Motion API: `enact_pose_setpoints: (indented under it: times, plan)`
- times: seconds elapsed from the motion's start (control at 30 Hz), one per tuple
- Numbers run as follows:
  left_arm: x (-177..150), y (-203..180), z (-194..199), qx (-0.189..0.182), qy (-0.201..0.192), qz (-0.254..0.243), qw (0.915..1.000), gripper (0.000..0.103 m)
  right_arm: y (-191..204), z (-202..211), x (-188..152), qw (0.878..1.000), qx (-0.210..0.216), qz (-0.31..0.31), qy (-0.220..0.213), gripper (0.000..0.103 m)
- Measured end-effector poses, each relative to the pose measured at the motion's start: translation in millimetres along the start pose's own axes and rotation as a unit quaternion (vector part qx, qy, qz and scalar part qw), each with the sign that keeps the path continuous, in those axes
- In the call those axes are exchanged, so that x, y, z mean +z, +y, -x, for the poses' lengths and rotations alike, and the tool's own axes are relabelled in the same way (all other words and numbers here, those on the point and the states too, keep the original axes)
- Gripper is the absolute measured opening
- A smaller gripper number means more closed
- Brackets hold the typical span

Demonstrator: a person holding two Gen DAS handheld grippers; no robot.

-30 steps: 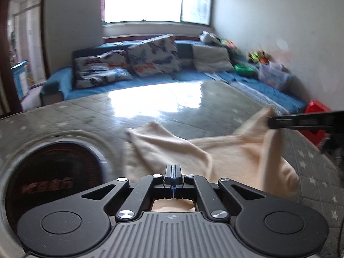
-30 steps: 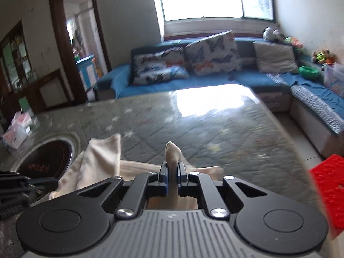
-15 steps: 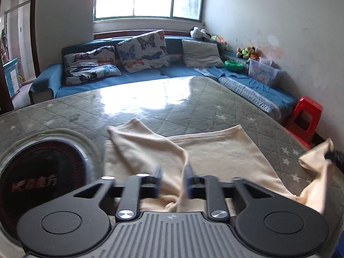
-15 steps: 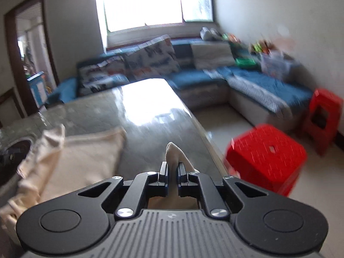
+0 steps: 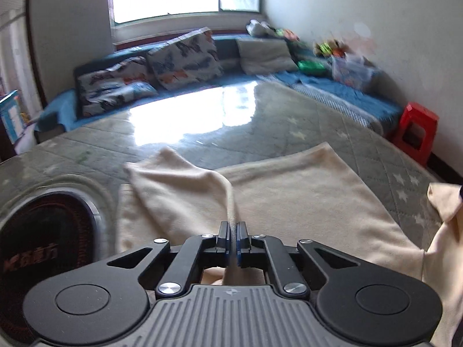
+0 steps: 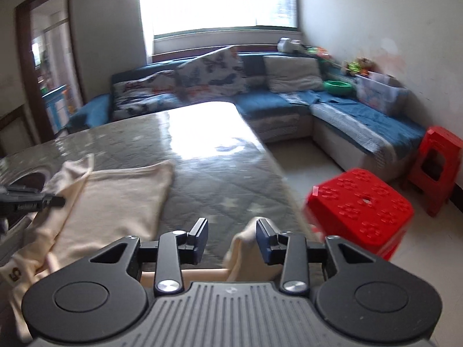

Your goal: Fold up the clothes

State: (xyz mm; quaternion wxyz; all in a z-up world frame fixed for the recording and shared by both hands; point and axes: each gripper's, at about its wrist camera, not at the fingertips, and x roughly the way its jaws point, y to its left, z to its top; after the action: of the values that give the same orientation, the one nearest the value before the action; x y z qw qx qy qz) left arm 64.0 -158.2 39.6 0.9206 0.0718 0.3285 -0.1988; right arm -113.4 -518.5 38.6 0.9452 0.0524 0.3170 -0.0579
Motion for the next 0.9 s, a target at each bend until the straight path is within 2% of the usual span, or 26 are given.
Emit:
enact_pose_setpoints:
  times: [0.2,0.33,0.47,0.53,0.63,0.73,0.83,0.9]
  plan:
    - [-13,46,69,0.044,-0.049,0.072,0.9953,0.004,44,-16,-7,0.997,0.052,0.055,0.027,0.043]
    - [-40,78,114,0.085,-0.056,0.124,0.9871,0.004,69,-25,-15,0.992,0.078,0.084,0.045,0.045]
    - [-84,104,142,0.121,-0.024,0.170,0.9776,0.004,86,-28,-24,0.988,0.092,0.113,0.060,0.047]
    - [-105,113,150,0.123,-0.002,0.188,0.9744,0.005,88,-28,-28,0.985,0.096,0.123,0.067,0.053]
    - [-124,122,159,0.130,0.025,0.207,0.9692,0.009,90,-27,-32,0.983,0.101,0.133,0.075,0.054]
    - [-124,123,169,0.127,0.024,0.203,0.9705,0.019,93,-22,-33,0.981,0.101,0.145,0.078,0.054]
    - [-108,110,172,0.133,0.001,0.173,0.9759,0.018,97,-16,-31,0.978,0.100,0.165,0.080,0.054]
    - [-94,104,172,0.119,-0.017,0.162,0.9794,0.018,99,-15,-27,0.977,0.101,0.168,0.080,0.054]
